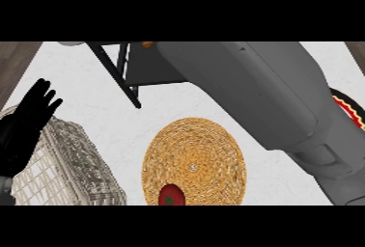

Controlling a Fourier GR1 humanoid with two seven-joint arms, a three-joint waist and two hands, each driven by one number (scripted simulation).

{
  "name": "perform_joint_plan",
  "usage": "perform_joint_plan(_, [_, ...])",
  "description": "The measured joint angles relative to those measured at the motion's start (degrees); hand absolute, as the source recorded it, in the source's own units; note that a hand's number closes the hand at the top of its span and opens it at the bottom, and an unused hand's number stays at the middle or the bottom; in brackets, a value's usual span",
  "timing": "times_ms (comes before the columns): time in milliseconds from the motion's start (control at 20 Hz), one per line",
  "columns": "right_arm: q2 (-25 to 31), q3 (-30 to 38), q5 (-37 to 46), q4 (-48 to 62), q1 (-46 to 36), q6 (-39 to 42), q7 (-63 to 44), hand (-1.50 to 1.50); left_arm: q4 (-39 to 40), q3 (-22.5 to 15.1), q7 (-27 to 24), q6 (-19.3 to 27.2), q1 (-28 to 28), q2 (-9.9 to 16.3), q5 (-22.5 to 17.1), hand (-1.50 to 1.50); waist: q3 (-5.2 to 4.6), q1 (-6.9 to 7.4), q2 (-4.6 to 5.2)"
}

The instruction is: Pick the croissant from the placemat and place it in the tiered shelf

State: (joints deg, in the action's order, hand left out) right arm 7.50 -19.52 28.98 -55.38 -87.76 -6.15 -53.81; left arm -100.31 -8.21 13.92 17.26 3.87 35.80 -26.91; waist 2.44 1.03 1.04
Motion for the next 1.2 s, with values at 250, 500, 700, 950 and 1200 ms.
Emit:
perform_joint_plan(250, [0.4, 0.3, 0.6, 3.4, 0.5, -0.9, 3.3, 1.50, 0.2, -0.3, -0.1, 0.3, 0.3, 0.0, 0.2, 0.00, 0.06, 0.18, 0.09])
perform_joint_plan(500, [0.8, 1.0, 1.2, 6.9, 0.4, -2.6, 7.2, 1.50, 0.3, -0.5, -0.1, -0.1, 0.8, 0.1, 0.0, 0.00, 0.09, 0.59, 0.37])
perform_joint_plan(700, [0.3, 1.7, 1.1, 9.1, -0.1, -3.4, 10.0, 1.50, 0.4, -0.7, 0.1, -0.1, 1.1, 0.1, 0.0, 0.00, 0.07, 0.75, 0.35])
perform_joint_plan(950, [0.1, 2.6, 0.7, 11.6, -0.8, -3.6, 12.8, 1.50, 0.8, -1.0, 0.0, 0.1, 1.3, 0.1, 0.0, 0.00, 0.04, 0.78, 0.16])
perform_joint_plan(1200, [0.5, 3.8, 0.5, 13.9, -1.5, -3.9, 14.1, -1.50, 0.9, -0.9, 0.0, 0.1, 1.2, 0.2, -0.3, 0.00, 0.06, 0.54, 0.00])
